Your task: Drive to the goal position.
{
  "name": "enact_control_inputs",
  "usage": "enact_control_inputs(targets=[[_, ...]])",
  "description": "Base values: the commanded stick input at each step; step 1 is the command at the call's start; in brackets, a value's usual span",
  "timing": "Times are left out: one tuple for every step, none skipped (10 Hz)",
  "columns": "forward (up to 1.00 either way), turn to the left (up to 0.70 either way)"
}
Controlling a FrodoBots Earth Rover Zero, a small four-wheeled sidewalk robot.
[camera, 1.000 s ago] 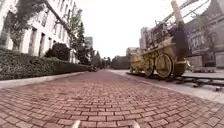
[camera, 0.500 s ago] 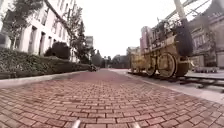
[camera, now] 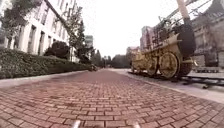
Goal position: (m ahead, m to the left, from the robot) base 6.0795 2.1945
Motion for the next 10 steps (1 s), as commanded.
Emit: enact_control_inputs(targets=[[0.63,0.0],[0.7,0.0],[0.7,0.0],[0.7,0.0],[0.7,0.0],[0.7,0.0],[0.7,0.0],[0.7,0.0],[0.7,0.0],[0.7,0.0]])
